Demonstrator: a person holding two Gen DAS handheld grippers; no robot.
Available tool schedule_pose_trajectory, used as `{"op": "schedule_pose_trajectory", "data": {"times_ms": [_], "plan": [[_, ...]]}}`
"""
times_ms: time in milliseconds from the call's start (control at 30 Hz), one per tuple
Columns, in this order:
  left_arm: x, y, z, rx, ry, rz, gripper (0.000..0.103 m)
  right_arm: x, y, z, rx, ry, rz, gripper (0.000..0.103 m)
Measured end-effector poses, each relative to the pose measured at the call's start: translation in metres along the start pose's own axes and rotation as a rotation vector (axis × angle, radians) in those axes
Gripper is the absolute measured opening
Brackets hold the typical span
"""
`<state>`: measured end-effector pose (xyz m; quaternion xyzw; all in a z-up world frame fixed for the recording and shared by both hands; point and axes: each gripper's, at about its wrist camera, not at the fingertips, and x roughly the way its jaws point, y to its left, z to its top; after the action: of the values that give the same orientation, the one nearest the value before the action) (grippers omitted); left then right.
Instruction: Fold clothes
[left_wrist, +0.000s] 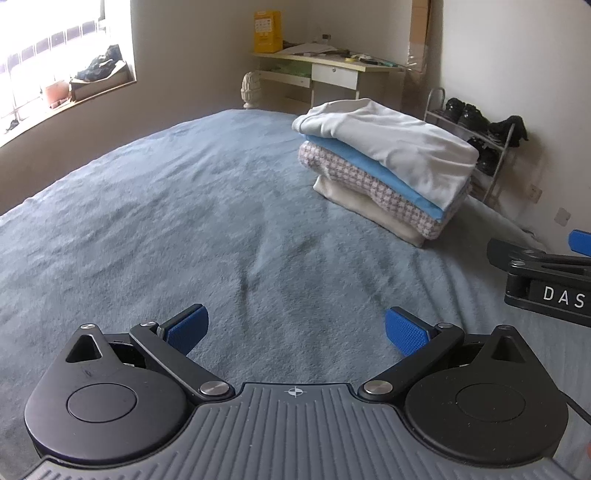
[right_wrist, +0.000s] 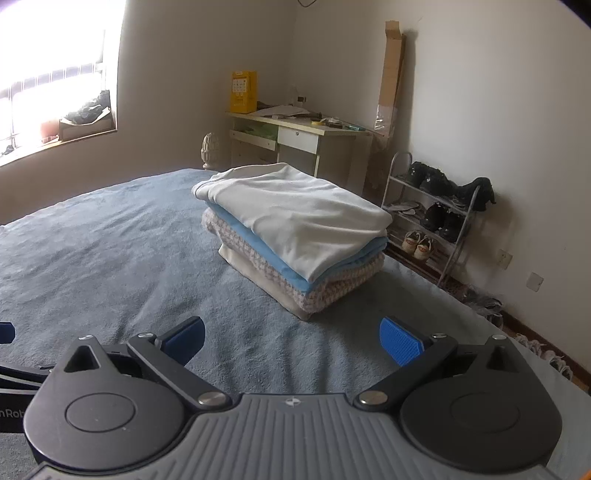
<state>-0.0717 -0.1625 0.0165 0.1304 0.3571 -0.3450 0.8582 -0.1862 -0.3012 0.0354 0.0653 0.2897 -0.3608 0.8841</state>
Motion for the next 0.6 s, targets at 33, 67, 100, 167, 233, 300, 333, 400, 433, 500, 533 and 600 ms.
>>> {"op": "schedule_pose_trajectory", "data": {"times_ms": [33, 67, 100, 167, 233, 300, 333, 400, 433, 500, 533, 600], "plan": [[0.0001, 0.0001, 0.0004, -0.002, 0.000, -0.001, 0.103, -0.0001, -0.0003, 0.0000, 0.001, 0.001, -0.001, 0.103], [0.0001, 0.0003, 0.0006, -0.004, 0.000, -0.001, 0.103, -0.0002, -0.0007, 0.0000, 0.003, 0.001, -0.002, 0.103], [0.0001, 0.0005, 0.0008, -0.006, 0.000, -0.002, 0.103, -0.0001, -0.0010, 0.0000, 0.003, 0.002, -0.003, 0.103], [-0.0003, -0.0001, 0.0010, -0.007, -0.003, -0.003, 0.103, 0.0005, -0.0013, 0.0000, 0.004, 0.005, -0.003, 0.103], [-0.0004, -0.0011, 0.0012, -0.008, -0.003, -0.005, 0.103, 0.0011, -0.0014, -0.0001, 0.004, 0.009, -0.005, 0.103], [-0.0002, -0.0022, 0.0010, -0.007, -0.001, -0.007, 0.103, 0.0016, -0.0013, -0.0001, 0.003, 0.013, -0.006, 0.103], [0.0000, -0.0025, 0.0009, -0.007, 0.000, -0.009, 0.103, 0.0020, -0.0018, -0.0002, 0.003, 0.016, -0.007, 0.103], [0.0006, -0.0027, 0.0007, -0.010, 0.004, -0.013, 0.103, 0.0028, -0.0033, -0.0005, 0.005, 0.020, -0.007, 0.103], [0.0009, -0.0026, 0.0006, -0.013, 0.006, -0.016, 0.103, 0.0030, -0.0036, -0.0006, 0.005, 0.022, -0.008, 0.103], [0.0011, -0.0026, 0.0005, -0.016, 0.006, -0.019, 0.103, 0.0030, -0.0038, -0.0005, 0.005, 0.023, -0.010, 0.103], [0.0010, -0.0027, 0.0004, -0.017, 0.006, -0.020, 0.103, 0.0030, -0.0039, -0.0005, 0.005, 0.023, -0.011, 0.103], [0.0009, -0.0028, 0.0003, -0.018, 0.006, -0.023, 0.103, 0.0029, -0.0039, -0.0005, 0.005, 0.025, -0.013, 0.103]]}}
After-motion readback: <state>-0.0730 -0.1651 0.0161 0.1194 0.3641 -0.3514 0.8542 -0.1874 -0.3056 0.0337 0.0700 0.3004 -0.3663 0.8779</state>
